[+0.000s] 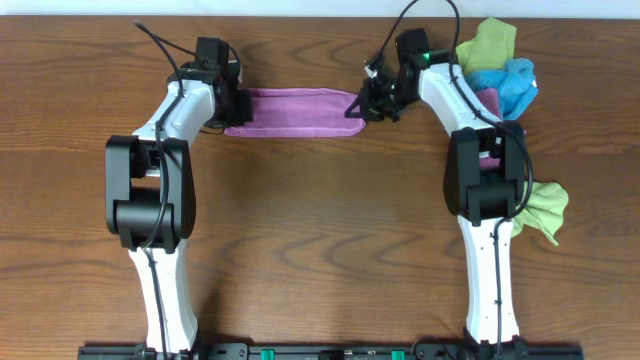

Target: Fold the cloth

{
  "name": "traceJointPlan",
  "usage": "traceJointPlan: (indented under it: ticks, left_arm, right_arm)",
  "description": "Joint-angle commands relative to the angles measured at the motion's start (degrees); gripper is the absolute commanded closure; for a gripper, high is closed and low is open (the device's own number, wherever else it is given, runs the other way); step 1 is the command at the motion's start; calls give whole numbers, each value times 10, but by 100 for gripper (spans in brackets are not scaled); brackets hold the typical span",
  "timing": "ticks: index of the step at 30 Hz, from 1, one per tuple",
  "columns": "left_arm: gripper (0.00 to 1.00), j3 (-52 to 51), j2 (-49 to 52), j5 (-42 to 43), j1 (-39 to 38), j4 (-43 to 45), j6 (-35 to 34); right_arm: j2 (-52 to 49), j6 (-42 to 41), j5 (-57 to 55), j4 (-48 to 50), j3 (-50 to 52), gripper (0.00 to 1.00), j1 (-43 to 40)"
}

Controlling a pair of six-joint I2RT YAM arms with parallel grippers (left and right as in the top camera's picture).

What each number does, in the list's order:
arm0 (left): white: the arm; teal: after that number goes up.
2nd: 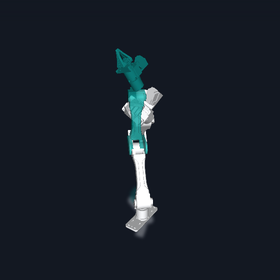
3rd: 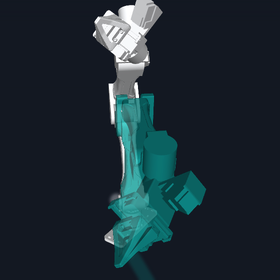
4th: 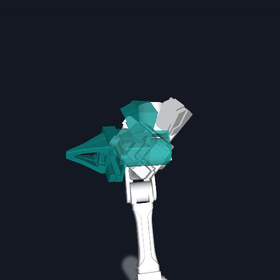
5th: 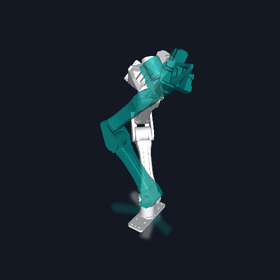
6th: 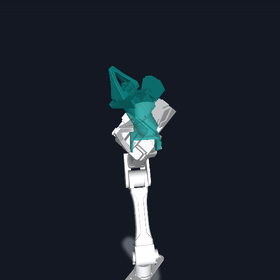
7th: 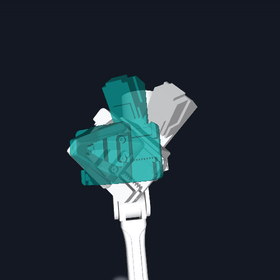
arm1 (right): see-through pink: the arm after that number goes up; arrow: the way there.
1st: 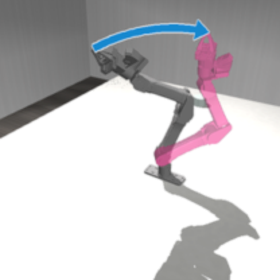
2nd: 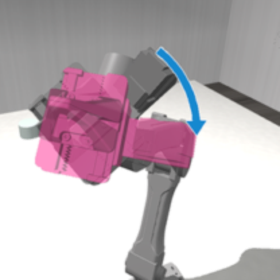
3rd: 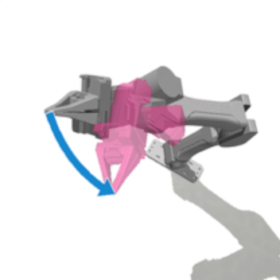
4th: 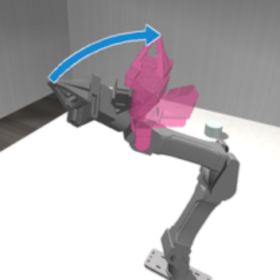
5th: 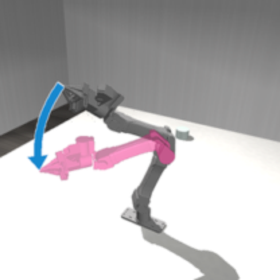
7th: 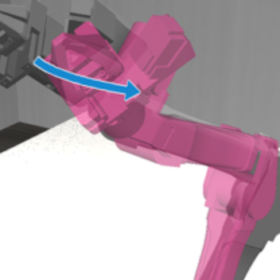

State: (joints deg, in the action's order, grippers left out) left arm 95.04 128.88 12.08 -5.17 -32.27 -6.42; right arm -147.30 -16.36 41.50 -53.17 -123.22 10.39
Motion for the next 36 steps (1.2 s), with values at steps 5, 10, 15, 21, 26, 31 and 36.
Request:
traceJointPlan:
  ticks: [5,10,15,21,26,31,36]
  left_arm:
    - [94,-20,12,16,-42,6,-60]
    - [94,-20,12,15,-81,25,-84]
    - [94,-20,12,18,-98,39,-114]
    - [94,-18,11,49,-98,63,-118]
    - [94,17,-1,100,-83,61,-118]
    - [94,86,-70,155,-53,52,-118]
    - [94,94,-189,65,-8,-20,-102]
  right_arm:
    - [39,8,-115,-63,-102,99,50]
    - [39,7,-115,-62,-109,99,88]
    - [44,7,-115,-62,-124,99,102]
    - [46,8,-115,-70,-125,99,102]
    - [46,8,-115,-74,-125,99,102]
    - [46,7,-115,-72,-125,99,102]
    - [46,8,-117,-53,-125,99,105]
